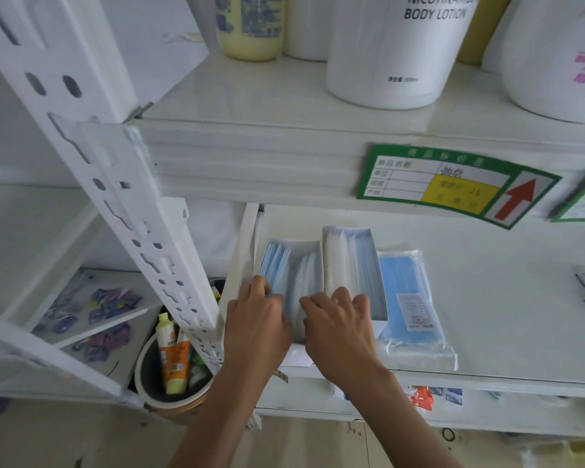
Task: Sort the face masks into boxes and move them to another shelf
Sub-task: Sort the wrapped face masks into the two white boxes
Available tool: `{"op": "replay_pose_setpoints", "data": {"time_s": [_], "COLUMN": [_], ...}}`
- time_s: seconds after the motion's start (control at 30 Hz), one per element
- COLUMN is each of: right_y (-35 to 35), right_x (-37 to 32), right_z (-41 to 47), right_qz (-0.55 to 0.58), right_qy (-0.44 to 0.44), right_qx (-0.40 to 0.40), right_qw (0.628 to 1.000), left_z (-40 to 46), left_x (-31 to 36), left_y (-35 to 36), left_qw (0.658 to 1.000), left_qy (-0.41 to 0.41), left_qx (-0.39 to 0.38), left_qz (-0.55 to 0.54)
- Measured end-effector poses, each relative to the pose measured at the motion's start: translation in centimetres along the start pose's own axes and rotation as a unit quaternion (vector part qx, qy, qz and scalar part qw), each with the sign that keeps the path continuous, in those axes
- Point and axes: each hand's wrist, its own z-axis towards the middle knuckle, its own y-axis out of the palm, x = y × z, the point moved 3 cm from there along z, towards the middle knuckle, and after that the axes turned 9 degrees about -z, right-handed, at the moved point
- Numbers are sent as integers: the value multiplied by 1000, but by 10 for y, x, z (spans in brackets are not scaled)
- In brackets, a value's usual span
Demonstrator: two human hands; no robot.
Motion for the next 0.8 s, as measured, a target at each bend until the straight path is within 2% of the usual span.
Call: {"op": "replay_pose_setpoints", "data": {"time_s": [0.3, 0.47, 0.57, 0.7, 0.8], "right_y": [6, 8, 11, 13, 12], "right_x": [9, 7, 7, 7, 8], "right_z": [11, 6, 5, 4, 2], "right_qz": [151, 192, 219, 223, 215], "right_qy": [41, 11, 24, 50, 62], "right_qx": [-13, 60, 88, 85, 81], "right_qw": [988, 979, 971, 970, 971], "left_z": [7, 7, 6, 6, 6], "left_x": [-9, -7, -7, -7, -7], "left_y": [0, 0, -1, -2, -2], "left_qw": [998, 998, 997, 998, 996], "left_qy": [-27, -33, -31, -45, -72], "left_qx": [-10, -5, -17, -12, -5], "left_qz": [-53, -62, -62, -35, -57]}}
